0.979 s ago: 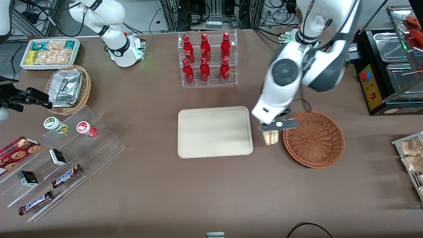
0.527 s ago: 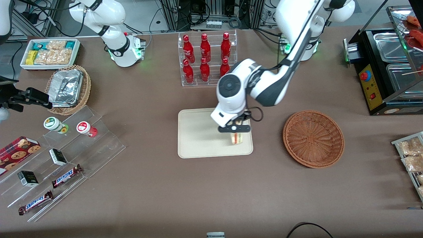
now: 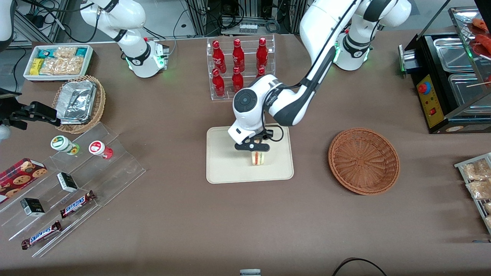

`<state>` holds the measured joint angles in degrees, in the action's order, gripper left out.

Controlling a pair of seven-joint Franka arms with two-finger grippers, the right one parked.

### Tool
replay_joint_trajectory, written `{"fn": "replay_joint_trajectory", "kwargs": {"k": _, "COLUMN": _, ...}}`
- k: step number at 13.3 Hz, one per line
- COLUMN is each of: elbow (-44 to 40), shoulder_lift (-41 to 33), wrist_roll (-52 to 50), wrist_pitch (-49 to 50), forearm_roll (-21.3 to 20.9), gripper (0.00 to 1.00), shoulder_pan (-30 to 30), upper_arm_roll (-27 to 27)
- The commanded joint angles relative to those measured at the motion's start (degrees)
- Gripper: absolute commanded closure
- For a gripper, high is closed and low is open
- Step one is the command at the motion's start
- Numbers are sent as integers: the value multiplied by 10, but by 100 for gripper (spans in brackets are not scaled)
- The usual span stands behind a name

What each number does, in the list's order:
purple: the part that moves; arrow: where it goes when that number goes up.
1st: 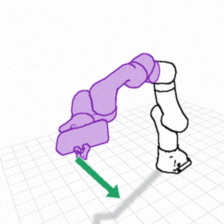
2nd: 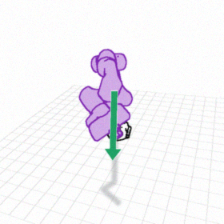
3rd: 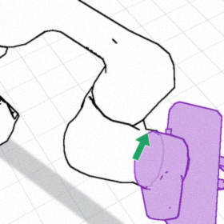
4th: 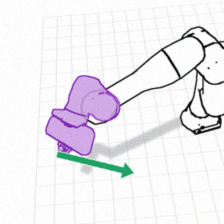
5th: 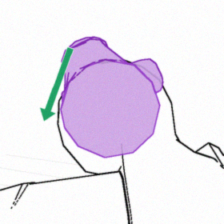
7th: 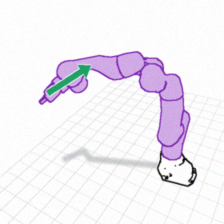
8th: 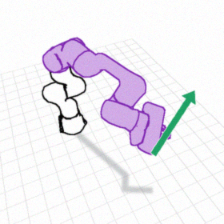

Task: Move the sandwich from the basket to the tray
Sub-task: 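Lower the sandwich onto the tray and open the left gripper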

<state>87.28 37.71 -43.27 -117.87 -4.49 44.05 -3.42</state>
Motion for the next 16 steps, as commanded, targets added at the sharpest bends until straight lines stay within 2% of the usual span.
{"fn": "replay_joint_trajectory", "kwargs": {"k": 1, "elbow": -19, "shoulder_lift": 25, "wrist_roll": -9, "wrist_pitch": -5, "forearm_roll": -3, "gripper": 100, "shoulder_pan": 24, "upper_arm_roll": 9}}
{"fn": "replay_joint_trajectory", "kwargs": {"k": 12, "elbow": -26, "shoulder_lift": 43, "wrist_roll": -45, "wrist_pitch": -32, "forearm_roll": -3, "gripper": 100, "shoulder_pan": 35, "upper_arm_roll": 10}}
{"fn": "replay_joint_trajectory", "kwargs": {"k": 13, "elbow": -26, "shoulder_lift": 43, "wrist_roll": -45, "wrist_pitch": -32, "forearm_roll": -3, "gripper": 93, "shoulder_pan": 35, "upper_arm_roll": 10}}
{"fn": "replay_joint_trajectory", "kwargs": {"k": 15, "elbow": -26, "shoulder_lift": 41, "wrist_roll": -44, "wrist_pitch": -32, "forearm_roll": -4, "gripper": 1, "shoulder_pan": 35, "upper_arm_roll": 10}}
{"fn": "replay_joint_trajectory", "kwargs": {"k": 16, "elbow": -28, "shoulder_lift": 38, "wrist_roll": -44, "wrist_pitch": -30, "forearm_roll": -4, "gripper": 0, "shoulder_pan": 35, "upper_arm_roll": 10}}
